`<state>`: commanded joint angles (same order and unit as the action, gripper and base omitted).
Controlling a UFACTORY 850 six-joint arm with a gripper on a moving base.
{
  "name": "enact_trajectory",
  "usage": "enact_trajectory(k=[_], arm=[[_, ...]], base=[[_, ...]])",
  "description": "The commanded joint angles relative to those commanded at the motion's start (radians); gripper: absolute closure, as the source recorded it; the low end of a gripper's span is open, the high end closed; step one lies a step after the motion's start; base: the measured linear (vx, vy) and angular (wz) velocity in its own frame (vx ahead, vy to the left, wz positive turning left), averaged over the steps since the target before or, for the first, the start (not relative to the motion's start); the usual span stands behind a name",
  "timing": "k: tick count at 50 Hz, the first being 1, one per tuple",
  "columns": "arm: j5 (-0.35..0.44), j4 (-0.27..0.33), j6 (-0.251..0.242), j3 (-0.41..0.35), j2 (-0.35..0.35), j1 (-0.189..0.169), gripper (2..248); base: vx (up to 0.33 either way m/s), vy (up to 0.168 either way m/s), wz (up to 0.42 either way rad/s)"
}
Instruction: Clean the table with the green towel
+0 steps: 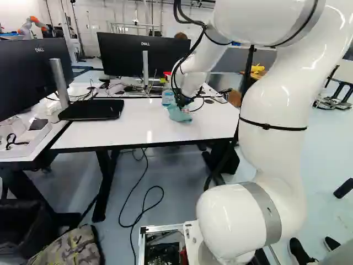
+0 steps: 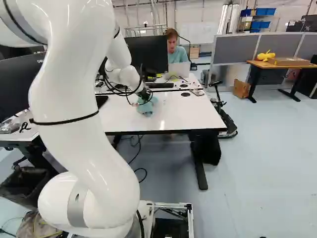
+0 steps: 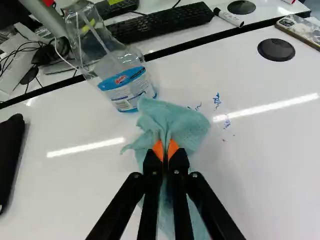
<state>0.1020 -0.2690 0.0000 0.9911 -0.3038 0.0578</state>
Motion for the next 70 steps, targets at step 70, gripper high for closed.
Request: enact_trajectory(k=[70], arm=[[0.000, 0.000, 0.000, 0.108, -0.137, -0.022, 219]], base=[[0.000, 0.000, 0.000]])
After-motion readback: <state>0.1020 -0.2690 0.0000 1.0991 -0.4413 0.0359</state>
